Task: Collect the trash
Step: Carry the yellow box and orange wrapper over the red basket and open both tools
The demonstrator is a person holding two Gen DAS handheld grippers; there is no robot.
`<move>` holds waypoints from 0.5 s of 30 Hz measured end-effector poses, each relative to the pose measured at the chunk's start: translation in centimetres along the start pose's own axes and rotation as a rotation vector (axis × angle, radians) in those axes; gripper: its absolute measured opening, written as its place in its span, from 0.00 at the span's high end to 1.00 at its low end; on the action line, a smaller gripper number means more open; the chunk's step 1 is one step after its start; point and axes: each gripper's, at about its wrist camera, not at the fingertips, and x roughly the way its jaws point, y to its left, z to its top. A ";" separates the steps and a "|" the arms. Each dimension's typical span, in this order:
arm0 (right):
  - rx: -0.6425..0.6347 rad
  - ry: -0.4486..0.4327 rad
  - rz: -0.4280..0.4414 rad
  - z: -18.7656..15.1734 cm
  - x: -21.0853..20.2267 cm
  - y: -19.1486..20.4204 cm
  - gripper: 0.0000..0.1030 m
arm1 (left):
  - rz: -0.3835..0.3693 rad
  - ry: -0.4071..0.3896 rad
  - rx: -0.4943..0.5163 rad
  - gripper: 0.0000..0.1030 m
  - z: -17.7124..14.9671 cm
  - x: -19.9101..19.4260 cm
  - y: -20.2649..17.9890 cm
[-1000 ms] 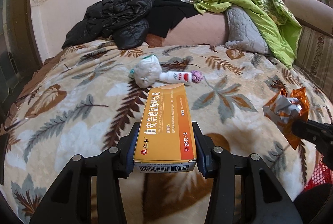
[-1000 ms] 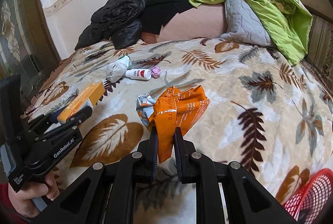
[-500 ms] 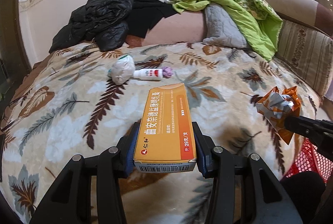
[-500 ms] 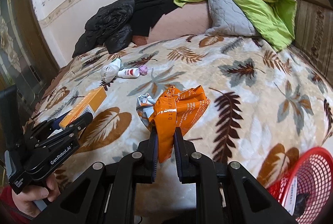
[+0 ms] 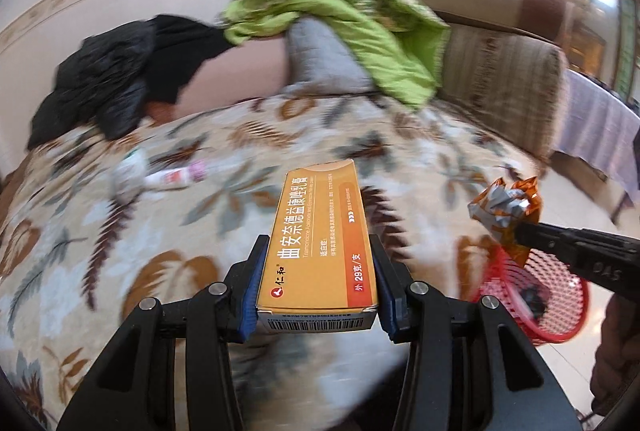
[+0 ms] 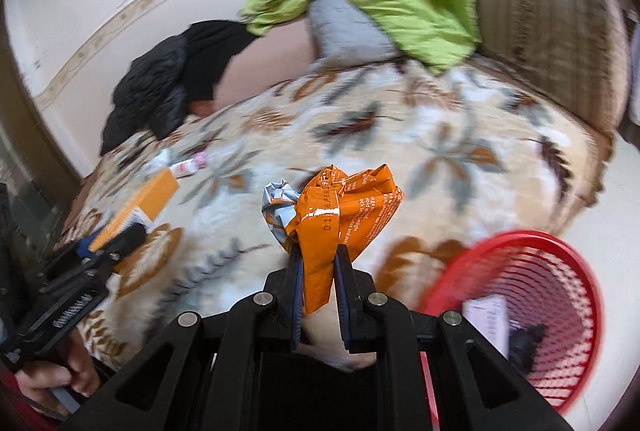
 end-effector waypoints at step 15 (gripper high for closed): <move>0.191 0.089 -0.212 -3.9 -3.2 -13.8 0.74 | -0.489 0.264 0.182 0.56 1.1 6.0 -17.9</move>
